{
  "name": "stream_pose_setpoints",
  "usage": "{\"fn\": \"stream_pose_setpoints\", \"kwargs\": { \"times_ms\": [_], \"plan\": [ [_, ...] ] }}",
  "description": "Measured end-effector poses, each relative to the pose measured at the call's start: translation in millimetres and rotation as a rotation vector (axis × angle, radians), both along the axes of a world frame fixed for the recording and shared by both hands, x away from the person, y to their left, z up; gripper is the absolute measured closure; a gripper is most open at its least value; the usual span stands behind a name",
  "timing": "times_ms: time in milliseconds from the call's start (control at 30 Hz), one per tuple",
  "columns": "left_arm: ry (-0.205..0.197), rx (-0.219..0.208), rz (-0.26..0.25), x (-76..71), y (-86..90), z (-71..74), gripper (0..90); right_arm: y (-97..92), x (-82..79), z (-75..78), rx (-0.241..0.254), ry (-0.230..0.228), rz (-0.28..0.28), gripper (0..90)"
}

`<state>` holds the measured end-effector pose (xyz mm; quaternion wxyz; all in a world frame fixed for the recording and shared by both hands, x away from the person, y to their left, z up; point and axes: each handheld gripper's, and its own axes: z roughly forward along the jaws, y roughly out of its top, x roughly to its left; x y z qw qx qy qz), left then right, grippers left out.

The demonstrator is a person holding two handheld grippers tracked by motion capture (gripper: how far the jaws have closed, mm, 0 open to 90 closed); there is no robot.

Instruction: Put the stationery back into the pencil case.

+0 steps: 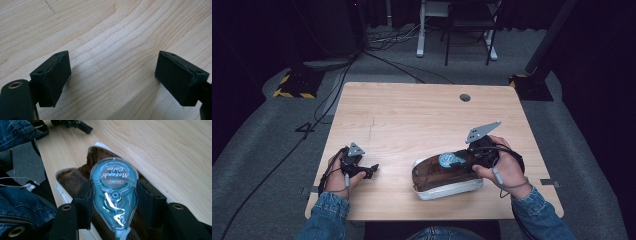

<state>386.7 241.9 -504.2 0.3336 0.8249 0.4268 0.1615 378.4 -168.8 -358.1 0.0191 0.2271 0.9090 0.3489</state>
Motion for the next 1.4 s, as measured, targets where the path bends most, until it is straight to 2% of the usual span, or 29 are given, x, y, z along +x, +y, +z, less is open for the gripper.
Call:
{"fn": "stream_pose_setpoints", "kwargs": {
  "times_ms": [333, 667, 1100, 1400],
  "plan": [
    [0.0, 0.0, 0.0, 0.0, 0.0, 0.0, 13.5, 11.5, -1.1, -12.2, -0.057, 0.051, 0.049, 50.3],
    [0.0, 0.0, 0.0, 0.0, 0.0, 0.0, 13.5, 19.6, 1.3, -25.6, -0.096, 0.098, 0.069, 50.3],
    [0.0, 0.001, 0.0, 0.0, 0.0, 0.0, 13.5, 20.9, 9.8, -39.4, -0.101, 0.15, 0.059, 50.2],
    [0.0, 0.001, -0.001, 0.0, 0.0, 0.0, 13.5, 23.2, 12.8, -46.6, -0.113, 0.164, 0.055, 50.1]
  ]
}}
